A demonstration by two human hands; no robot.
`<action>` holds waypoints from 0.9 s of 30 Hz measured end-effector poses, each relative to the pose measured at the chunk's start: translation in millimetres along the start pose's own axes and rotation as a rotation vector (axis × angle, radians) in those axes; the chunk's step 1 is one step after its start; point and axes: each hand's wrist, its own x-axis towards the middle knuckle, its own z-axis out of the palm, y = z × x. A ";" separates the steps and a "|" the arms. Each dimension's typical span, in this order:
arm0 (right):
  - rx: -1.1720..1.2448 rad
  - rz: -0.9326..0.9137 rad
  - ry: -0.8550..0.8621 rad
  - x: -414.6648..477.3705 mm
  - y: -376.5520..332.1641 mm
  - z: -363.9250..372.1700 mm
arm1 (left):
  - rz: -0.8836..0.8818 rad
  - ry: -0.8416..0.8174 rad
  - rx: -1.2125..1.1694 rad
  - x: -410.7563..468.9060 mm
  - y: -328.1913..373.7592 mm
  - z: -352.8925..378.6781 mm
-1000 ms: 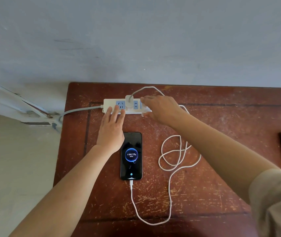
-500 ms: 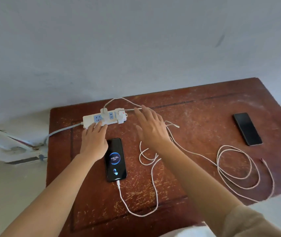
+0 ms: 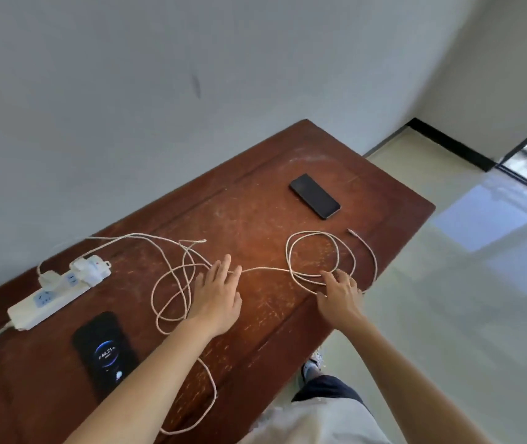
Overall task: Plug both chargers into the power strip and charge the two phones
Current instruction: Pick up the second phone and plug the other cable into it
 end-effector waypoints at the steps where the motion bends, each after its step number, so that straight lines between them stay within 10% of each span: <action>1: 0.017 0.032 0.002 7.3 11.4 -1.0 | 0.020 -0.022 0.006 7.9 12.7 2.8; 15: -0.025 -0.133 0.014 183.8 104.0 -53.0 | -0.279 -0.205 -0.029 139.6 133.0 42.7; 27: 0.527 -0.110 0.011 250.8 53.2 -68.8 | -0.335 -0.339 0.020 148.8 137.4 35.6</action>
